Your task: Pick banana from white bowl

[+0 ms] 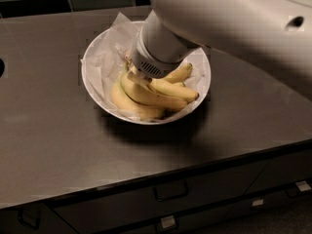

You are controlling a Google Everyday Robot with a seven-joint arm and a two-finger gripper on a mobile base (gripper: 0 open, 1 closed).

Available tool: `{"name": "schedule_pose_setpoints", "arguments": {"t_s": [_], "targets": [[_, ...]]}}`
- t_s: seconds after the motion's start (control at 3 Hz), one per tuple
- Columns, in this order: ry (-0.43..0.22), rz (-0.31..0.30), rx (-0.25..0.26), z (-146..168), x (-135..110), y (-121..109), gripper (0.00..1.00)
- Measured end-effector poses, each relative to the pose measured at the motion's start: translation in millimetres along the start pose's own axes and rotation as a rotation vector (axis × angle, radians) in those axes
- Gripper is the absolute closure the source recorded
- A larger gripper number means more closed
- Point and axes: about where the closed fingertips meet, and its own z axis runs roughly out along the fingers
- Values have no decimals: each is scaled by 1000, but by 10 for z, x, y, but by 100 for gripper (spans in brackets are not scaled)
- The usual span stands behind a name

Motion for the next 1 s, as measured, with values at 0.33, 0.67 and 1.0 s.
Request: {"name": "schedule_pose_setpoints", "arguments": {"t_s": [0.33, 0.67, 1.0], "targets": [[0, -1, 0, -2, -2, 2, 58], [-2, -1, -4, 5, -11, 6, 35], [-3, 10, -9, 47, -30, 17, 15]]}}
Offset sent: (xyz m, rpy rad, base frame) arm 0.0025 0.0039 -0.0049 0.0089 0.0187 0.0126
